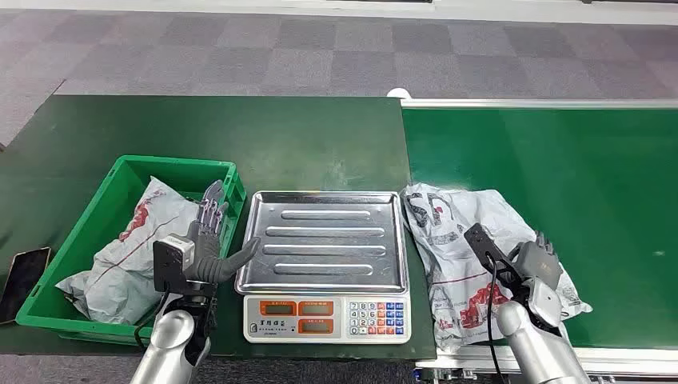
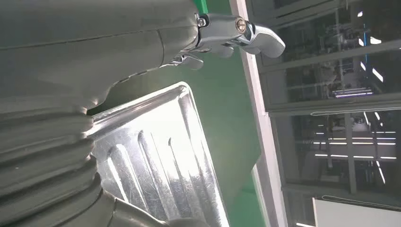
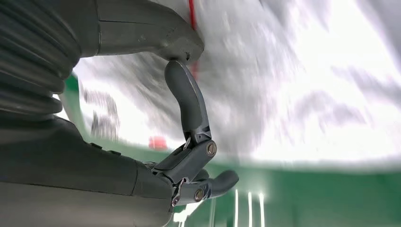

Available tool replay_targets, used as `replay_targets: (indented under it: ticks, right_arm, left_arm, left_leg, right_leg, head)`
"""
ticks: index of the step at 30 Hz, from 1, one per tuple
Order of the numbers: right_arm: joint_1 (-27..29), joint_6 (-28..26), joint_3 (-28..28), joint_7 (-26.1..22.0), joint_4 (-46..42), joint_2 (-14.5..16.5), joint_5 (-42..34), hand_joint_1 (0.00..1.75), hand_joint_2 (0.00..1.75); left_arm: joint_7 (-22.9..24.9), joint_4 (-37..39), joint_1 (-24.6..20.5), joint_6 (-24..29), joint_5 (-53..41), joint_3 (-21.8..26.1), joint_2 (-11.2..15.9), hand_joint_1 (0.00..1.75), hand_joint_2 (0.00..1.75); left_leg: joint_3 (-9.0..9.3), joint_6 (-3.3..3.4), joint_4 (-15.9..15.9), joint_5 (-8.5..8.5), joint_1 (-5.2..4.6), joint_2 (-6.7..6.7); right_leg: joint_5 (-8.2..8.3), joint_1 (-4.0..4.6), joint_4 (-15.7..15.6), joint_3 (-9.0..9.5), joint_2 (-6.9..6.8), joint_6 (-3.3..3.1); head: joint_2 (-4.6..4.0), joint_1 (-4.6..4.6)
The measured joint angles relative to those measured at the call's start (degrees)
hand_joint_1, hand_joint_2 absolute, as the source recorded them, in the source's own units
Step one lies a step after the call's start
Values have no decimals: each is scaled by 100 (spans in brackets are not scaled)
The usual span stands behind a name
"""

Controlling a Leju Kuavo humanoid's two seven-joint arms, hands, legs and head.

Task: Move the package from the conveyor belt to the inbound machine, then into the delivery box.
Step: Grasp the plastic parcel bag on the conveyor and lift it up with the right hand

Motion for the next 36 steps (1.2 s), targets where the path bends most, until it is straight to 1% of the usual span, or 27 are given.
replay_targets:
  ticks: [2, 3, 5, 7, 8, 10, 14, 20, 24, 32, 33, 36]
  right_arm:
    - [-6, 343, -68, -278, 141, 36, -356, 0, 175]
    - [-11, 701, -137, -567, 288, 68, -716, 0, 175]
    - [-30, 1492, -303, -1313, 643, 142, -1528, 0, 175]
    - [-118, 2077, -469, -1935, 1034, 202, -2165, 0, 175]
    - [-178, 2238, -533, -2119, 1201, 227, -2352, 0, 175]
    - [-290, 2393, -633, -2318, 1491, 282, -2557, 0, 175]
    - [-460, 2502, -766, -2416, 1856, 373, -2698, 0, 175]
    - [-589, 2537, -868, -2345, 2089, 460, -2840, 0, 175]
    - [-668, 2486, -926, -2261, 2137, 533, -2909, 0, 175]
    - [-720, 2552, -1013, -2304, 2175, 620, -3056, 0, 175]
    - [-720, 2553, -1019, -2304, 2175, 626, -3060, 4, 175]
    - [-719, 2558, -1030, -2313, 2183, 651, -3069, 135, 175]
  left_arm:
    - [11, -2, -3, -20, 1, 0, 5, 0, 175]
    - [18, 0, -10, -40, 3, 0, 10, 0, 175]
    - [-3, 30, -46, -94, 34, -1, 23, 0, 175]
    - [-52, 87, -108, -137, 77, -2, 42, 0, 175]
    - [-72, 116, -141, -148, 90, -2, 50, 0, 175]
    - [-98, 163, -190, -157, 107, -2, 62, 0, 175]
    - [-111, 208, -235, -157, 108, -2, 81, 0, 175]
    - [-111, 207, -275, -159, 115, -2, 96, 0, 175]
    - [-112, 148, -320, -155, 125, -2, 97, 0, 175]
    - [-112, 56, -299, -122, 126, -2, 86, 0, 175]
    - [-112, 55, -296, -121, 126, -2, 86, 0, 175]
    - [-112, 51, -286, -120, 126, -2, 86, 0, 175]
  left_leg:
    - [1, 0, 0, 0, 0, 1]
    - [1, 0, 0, 0, 0, 1]
    - [6, -3, 0, -3, 1, 11]
    - [28, -11, 0, -16, 6, 44]
    - [47, -17, 0, -27, 11, 65]
    - [79, -26, 0, -50, 21, 104]
    - [157, -29, -1, -100, 38, 154]
    - [271, -46, 0, -142, 63, 169]
    - [276, -49, 0, -145, 66, 176]
    - [253, -48, 1, -137, 64, 176]
    - [254, -48, 1, -139, 64, 176]
    - [267, -45, 0, -150, 64, 175]
  right_leg:
    - [0, 1, 0, -1, 0, 0]
    - [0, 2, 0, -2, 1, 0]
    - [-1, 6, -1, 0, 7, -2]
    - [-3, 18, -5, 16, 37, -6]
    - [-5, 24, -8, 30, 57, -10]
    - [-11, 33, -14, 66, 97, -19]
    - [-43, 44, -21, 151, 138, -40]
    - [-79, 58, -23, 264, 157, -54]
    - [-79, 59, -23, 266, 165, -55]
    - [-70, 59, -24, 250, 165, -52]
    - [-73, 59, -24, 250, 165, -52]
    - [-85, 59, -24, 261, 164, -50]
  head:
    - [0, 0]
    - [0, -1]
    - [0, -2]
    - [0, -2]
    - [0, -2]
    - [0, -2]
    - [0, 0]
    - [0, -1]
    - [0, -1]
    - [0, -1]
    - [0, -1]
    - [0, -2]
